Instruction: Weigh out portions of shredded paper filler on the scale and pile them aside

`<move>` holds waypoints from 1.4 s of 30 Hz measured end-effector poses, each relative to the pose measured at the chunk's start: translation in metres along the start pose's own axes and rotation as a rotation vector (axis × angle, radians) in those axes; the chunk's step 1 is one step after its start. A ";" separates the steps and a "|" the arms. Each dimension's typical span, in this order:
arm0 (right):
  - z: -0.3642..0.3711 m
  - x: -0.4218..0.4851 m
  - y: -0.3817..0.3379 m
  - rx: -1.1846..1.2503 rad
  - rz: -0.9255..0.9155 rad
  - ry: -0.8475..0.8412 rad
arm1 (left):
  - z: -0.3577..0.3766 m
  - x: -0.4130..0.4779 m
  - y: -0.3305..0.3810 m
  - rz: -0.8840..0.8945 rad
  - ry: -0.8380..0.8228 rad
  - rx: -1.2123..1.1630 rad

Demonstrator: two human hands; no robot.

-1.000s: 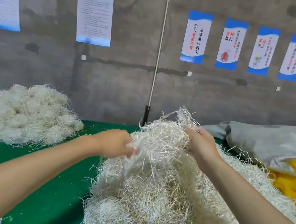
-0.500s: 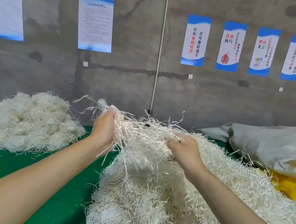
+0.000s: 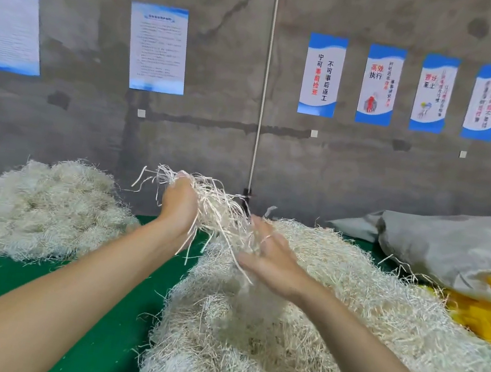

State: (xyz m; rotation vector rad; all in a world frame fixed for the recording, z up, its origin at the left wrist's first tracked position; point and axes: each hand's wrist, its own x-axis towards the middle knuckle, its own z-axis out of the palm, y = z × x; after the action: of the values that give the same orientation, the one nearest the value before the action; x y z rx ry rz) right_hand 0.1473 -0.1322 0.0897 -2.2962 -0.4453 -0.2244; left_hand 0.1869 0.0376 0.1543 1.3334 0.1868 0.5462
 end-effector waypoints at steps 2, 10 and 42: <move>0.023 0.007 -0.001 -0.241 -0.102 0.079 | 0.004 -0.005 0.007 -0.038 -0.010 0.006; 0.019 0.002 0.083 -0.769 0.107 0.189 | -0.042 0.008 0.034 0.041 0.065 0.226; -0.064 -0.041 -0.076 -0.226 -0.038 -0.259 | -0.039 -0.015 0.058 0.465 -0.248 0.324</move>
State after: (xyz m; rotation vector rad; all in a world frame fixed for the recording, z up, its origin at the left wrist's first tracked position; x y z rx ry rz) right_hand 0.0788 -0.1404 0.1724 -2.5523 -0.6224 0.0059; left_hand 0.1415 0.0721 0.1971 1.7612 -0.2569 0.7541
